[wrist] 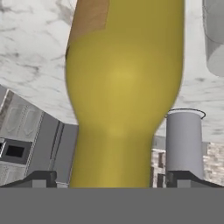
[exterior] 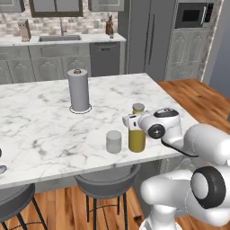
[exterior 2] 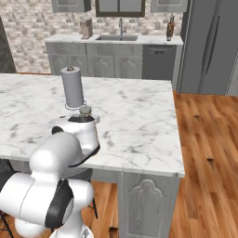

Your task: There is a wine glass and glass cup on the dining counter. Place the wine bottle next to the wine glass and the juice bottle next to the glass cup.

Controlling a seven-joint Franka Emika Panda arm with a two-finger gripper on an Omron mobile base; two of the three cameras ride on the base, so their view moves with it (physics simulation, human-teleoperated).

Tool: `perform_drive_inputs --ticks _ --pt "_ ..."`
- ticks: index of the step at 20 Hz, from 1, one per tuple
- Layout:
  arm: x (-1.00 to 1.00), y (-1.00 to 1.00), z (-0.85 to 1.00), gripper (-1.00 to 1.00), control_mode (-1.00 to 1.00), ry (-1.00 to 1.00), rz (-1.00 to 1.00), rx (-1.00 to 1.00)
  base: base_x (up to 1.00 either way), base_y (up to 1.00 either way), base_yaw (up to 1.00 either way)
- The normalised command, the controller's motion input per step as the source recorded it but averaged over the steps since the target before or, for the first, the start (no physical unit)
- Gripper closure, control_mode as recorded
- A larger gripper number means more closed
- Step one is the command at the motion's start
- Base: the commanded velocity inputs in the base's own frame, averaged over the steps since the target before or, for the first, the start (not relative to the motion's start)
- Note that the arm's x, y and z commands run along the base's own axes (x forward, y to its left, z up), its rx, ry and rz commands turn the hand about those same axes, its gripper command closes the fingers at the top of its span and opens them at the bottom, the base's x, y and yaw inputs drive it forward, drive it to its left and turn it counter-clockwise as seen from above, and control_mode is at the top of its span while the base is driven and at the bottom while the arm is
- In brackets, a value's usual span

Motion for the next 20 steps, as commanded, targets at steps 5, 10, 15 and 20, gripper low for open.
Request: perform_drive_inputs --ticks 5,10,15,20 --pt "-0.21 0.04 0.06 -1.0 -1.0 0.0 0.0 0.03 0.0 0.0 0.0" --pt "-0.22 0.16 0.19 -1.0 -1.0 0.01 0.0 0.02 0.0 0.0 0.0" --pt "-0.06 0.17 0.16 -1.0 -1.0 0.01 -0.04 0.01 0.0 0.0 0.0" --pt "0.0 0.01 0.1 -1.0 -1.0 0.0 -0.04 0.0 0.0 0.0 0.0"
